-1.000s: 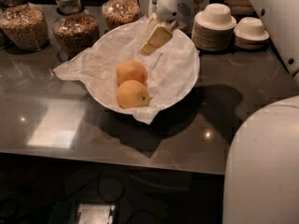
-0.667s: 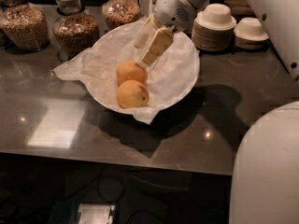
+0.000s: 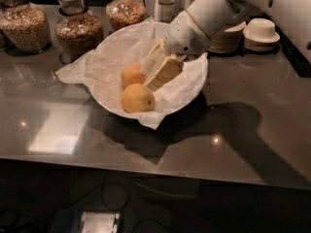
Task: Pick orange from white bowl
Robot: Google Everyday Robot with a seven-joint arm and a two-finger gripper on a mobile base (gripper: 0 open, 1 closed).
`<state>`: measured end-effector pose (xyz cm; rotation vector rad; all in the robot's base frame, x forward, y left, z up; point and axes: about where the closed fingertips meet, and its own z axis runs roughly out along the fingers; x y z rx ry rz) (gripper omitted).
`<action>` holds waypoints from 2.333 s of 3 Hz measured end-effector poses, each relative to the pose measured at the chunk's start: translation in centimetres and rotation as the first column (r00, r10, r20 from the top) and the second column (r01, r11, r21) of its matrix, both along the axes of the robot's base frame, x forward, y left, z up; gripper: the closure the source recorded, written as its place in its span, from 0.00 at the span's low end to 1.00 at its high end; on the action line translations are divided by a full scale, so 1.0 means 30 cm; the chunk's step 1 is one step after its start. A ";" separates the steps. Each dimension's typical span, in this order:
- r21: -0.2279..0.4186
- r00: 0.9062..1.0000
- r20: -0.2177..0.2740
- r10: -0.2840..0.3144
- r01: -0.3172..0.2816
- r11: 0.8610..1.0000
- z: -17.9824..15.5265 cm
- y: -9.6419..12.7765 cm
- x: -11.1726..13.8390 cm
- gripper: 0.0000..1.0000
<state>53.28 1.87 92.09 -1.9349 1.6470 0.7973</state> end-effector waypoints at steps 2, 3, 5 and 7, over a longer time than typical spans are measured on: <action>0.023 0.996 -0.040 -0.074 0.075 0.997 -0.090 -0.030 -0.053 0.37; 0.000 0.994 -0.011 -0.105 0.105 0.994 -0.074 -0.028 -0.058 0.14; -0.023 0.991 0.054 -0.123 0.125 0.992 -0.027 0.005 -0.051 0.31; -0.037 0.985 0.044 -0.168 0.170 0.985 -0.051 0.001 -0.016 0.39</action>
Offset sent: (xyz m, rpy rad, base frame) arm -0.0194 -0.0228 -0.0499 0.0329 0.0679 -0.1617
